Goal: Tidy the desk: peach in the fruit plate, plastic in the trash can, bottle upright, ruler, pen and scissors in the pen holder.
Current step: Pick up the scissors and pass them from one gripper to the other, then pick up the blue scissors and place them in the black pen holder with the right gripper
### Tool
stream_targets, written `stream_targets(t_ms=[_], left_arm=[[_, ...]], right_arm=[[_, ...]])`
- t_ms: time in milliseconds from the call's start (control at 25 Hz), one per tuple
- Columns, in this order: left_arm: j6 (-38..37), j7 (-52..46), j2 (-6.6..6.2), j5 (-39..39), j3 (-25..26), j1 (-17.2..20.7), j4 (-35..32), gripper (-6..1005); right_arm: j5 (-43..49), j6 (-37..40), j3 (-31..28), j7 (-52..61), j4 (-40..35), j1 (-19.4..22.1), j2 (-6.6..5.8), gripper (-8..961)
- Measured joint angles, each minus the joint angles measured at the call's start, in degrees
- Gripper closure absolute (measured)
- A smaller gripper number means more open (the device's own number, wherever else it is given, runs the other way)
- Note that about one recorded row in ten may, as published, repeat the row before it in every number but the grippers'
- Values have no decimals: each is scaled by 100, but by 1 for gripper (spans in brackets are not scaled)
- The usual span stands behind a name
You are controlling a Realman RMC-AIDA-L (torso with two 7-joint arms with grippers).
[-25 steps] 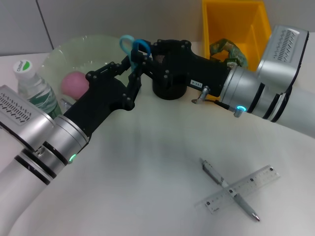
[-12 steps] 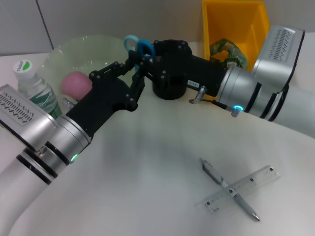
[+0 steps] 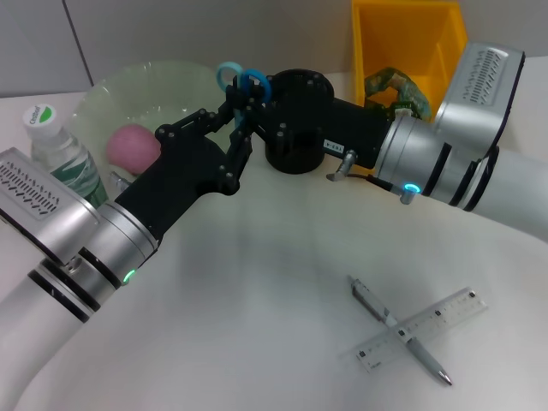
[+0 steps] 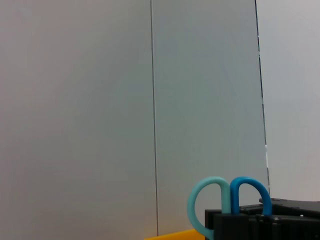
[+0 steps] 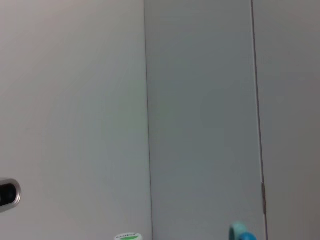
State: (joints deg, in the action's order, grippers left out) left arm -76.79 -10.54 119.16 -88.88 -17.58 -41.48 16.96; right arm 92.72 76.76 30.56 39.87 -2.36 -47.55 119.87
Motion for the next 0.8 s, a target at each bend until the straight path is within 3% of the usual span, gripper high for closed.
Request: stream_targets(t_ms=[400, 640, 800], left_arm=[[-12, 0, 3, -24, 44, 24, 6, 600], [-44, -18, 2, -24, 56, 61, -6, 354], [-47, -59, 2, -21, 39, 69, -16, 261]], right_arm=[[0, 27, -7, -3, 9, 18, 1, 869], [1, 43, -8, -2, 4, 33, 1, 869], [0, 48, -22, -1, 4, 47, 1, 870]])
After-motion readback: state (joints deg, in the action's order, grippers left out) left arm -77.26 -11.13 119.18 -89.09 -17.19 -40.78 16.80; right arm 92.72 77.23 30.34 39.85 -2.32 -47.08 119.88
